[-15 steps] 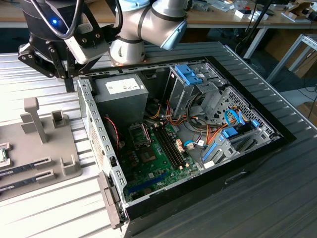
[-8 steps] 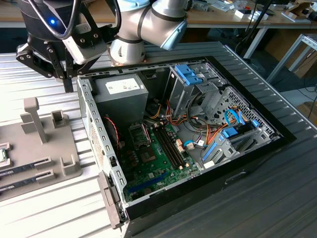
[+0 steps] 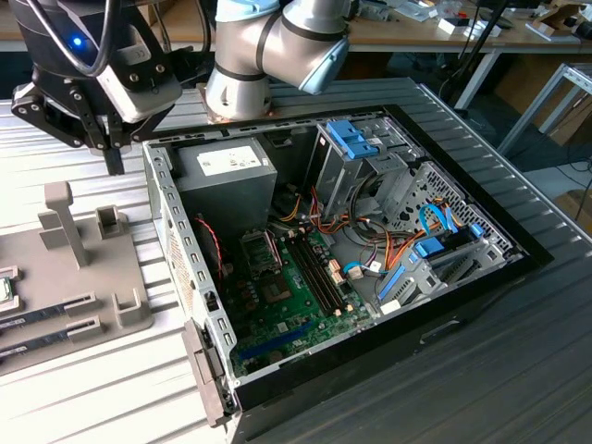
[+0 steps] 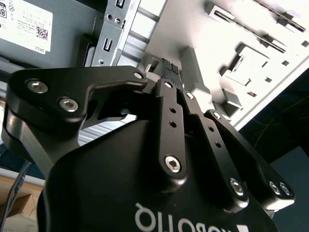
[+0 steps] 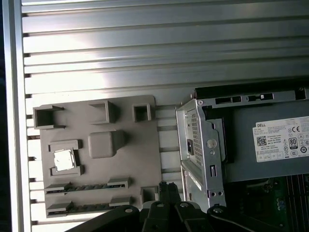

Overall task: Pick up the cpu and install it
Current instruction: 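Reach for the cpu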

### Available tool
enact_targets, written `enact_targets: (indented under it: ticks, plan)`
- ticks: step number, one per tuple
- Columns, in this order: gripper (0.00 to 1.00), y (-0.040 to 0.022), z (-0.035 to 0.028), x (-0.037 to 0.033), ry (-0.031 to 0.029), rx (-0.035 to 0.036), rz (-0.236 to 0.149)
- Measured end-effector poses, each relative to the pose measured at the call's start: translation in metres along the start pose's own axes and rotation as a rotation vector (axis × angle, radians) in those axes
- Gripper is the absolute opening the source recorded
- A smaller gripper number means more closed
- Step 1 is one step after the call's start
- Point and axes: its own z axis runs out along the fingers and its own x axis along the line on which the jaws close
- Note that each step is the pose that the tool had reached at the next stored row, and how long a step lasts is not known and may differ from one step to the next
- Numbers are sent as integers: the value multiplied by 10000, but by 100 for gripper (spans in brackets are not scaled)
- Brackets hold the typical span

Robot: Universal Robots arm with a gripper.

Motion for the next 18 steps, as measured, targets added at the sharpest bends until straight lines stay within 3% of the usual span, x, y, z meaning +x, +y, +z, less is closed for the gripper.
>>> enact_targets:
  ticks: [18]
  plan:
    - [11,-5,3,67,0,0,0]
